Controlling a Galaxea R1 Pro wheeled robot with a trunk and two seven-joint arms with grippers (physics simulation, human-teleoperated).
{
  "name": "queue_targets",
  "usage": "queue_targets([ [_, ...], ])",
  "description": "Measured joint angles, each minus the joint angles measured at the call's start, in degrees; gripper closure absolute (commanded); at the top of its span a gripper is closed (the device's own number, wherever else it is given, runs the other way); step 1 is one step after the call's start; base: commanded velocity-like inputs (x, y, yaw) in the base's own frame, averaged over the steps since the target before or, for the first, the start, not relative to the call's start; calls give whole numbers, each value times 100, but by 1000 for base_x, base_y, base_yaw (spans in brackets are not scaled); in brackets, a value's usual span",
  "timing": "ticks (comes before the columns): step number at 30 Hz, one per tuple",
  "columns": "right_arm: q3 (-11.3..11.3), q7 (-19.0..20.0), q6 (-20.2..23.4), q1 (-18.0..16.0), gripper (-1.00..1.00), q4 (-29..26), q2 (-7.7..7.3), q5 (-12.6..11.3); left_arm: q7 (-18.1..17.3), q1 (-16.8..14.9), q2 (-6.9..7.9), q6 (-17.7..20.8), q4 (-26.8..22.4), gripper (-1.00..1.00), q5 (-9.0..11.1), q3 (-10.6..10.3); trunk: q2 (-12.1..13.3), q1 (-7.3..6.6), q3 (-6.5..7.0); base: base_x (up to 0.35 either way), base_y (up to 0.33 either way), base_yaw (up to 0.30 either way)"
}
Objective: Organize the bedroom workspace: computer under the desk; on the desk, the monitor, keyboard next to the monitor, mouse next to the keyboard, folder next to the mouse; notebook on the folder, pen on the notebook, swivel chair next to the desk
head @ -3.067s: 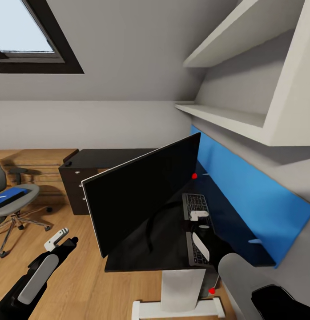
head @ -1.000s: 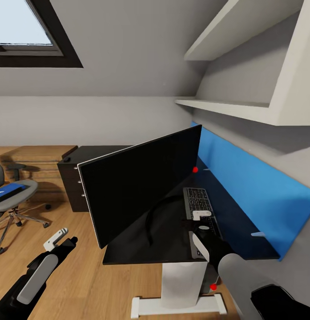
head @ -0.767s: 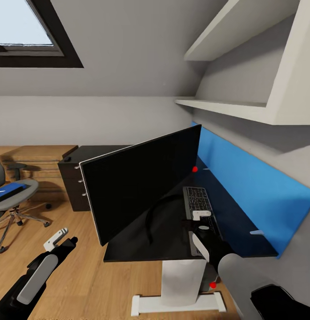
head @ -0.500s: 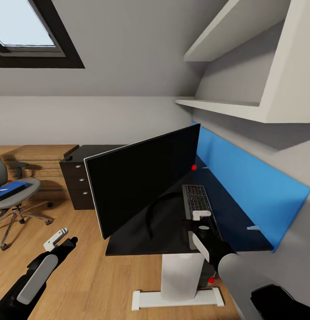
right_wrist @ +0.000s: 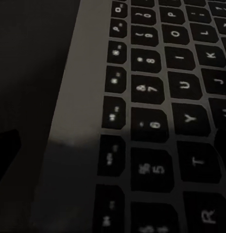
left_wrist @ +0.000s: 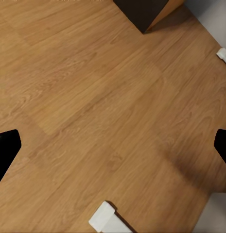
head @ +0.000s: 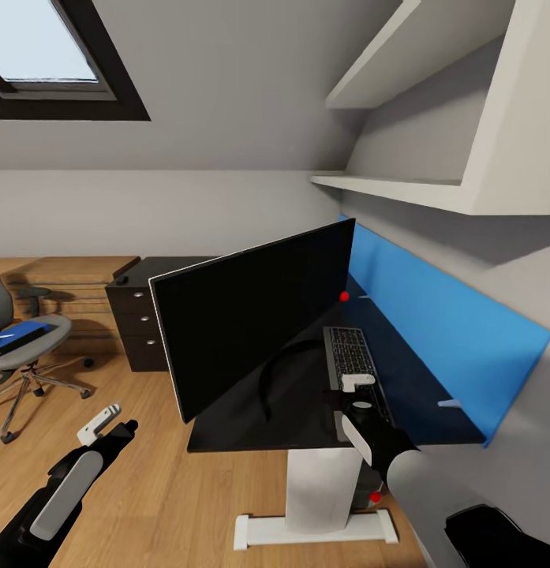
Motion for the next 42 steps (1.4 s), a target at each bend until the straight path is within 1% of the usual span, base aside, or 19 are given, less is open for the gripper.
queue_targets([
  [1, 7, -4, 1, -3, -100, -5, 0, 42, 6, 0, 0, 0, -2, -100, -1, 0, -41, 22, -17, 0, 0, 0],
  [16, 7, -10, 3, -3, -100, -4, 4, 52, 9, 0, 0, 0, 8, -100, 18, 0, -42, 22, -18, 0, 0, 0],
  [21, 10, -6, 1, -3, -100, -5, 2, 46, -2, 0, 0, 0, 19, -100, 22, 0, -42, 23, -18, -13, -9, 0],
  [29, 6, 8, -4, 1, -100, 3, 2, -28, -6, -1, -1, 0, 22, -100, 16, -8, -41, 23, -19, -113, -80, 0],
  [42, -5, 5, -3, 1, -100, 4, 0, -27, -6, -1, -3, 0, 22, -100, 16, -9, -41, 24, -19, -27, -2, 0],
])
